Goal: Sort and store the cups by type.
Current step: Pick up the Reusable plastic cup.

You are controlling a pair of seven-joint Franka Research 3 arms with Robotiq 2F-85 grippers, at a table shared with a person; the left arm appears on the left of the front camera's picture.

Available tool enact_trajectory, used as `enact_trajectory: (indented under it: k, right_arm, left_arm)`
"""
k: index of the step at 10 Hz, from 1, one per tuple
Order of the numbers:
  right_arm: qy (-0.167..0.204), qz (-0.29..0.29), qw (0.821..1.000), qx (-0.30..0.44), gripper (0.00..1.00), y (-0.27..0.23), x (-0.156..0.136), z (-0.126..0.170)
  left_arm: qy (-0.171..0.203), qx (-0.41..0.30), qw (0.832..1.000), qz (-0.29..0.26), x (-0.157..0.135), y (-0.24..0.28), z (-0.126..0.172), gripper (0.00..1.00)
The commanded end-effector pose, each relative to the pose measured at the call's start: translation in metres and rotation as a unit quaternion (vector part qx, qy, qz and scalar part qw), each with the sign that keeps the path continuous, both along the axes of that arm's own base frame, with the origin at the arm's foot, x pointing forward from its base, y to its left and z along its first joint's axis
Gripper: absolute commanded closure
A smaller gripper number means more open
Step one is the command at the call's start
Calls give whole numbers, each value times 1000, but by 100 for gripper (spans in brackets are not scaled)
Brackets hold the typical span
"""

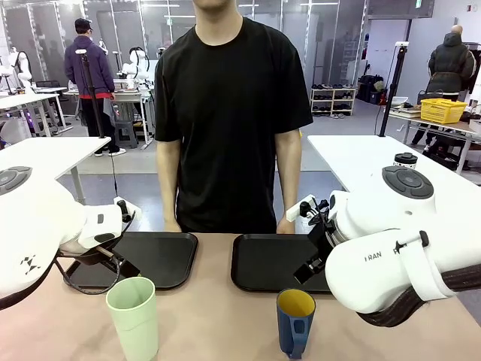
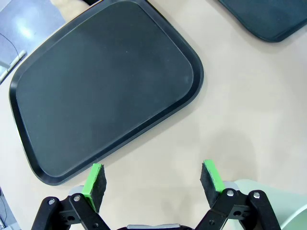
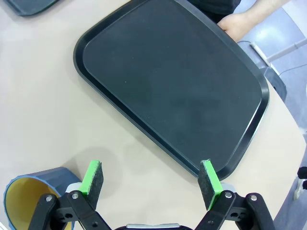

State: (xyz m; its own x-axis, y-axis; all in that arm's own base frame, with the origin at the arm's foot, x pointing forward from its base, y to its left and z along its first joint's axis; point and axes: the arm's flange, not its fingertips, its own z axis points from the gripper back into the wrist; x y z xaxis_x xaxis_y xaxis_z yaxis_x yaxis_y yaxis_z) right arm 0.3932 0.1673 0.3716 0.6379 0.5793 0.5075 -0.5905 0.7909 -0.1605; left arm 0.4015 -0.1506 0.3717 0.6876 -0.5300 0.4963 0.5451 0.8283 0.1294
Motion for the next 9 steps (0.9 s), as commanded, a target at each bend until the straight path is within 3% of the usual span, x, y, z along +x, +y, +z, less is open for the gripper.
enact_trajectory:
  k: [1, 5, 6, 9]
  right_arm:
    - [0, -1, 1000, 1, 0, 0, 0, 0]
    - [0, -1, 1000, 1, 0, 0, 0, 0]
    - [0, 0, 1000, 0, 0, 0, 0, 0]
    - [-48, -36, 998, -21, 0, 2, 21, 38]
  left_arm:
    - [0, 0, 1000, 0, 0, 0, 0, 0]
    - [0, 0, 1000, 0, 0, 0, 0, 0]
    - [-24, -4, 1000, 17, 6, 0, 4, 0]
    - [-48, -19, 997, 66, 18, 13, 35, 0]
